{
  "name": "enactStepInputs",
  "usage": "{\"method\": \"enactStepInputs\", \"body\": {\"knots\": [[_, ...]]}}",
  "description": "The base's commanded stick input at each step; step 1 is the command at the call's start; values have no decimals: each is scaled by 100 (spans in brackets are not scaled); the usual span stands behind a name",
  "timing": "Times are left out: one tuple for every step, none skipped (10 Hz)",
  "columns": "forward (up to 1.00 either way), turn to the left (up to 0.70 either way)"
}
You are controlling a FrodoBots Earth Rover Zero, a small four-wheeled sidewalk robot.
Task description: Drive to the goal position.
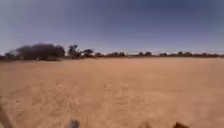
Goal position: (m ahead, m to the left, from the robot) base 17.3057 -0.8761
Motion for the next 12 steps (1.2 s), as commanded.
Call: {"method": "enactStepInputs", "body": {"knots": [[50,-1],[50,-1],[50,-1],[50,-1],[50,-1],[50,-1],[50,-1],[50,-1],[50,-1],[50,-1],[50,-1],[50,-1]]}}
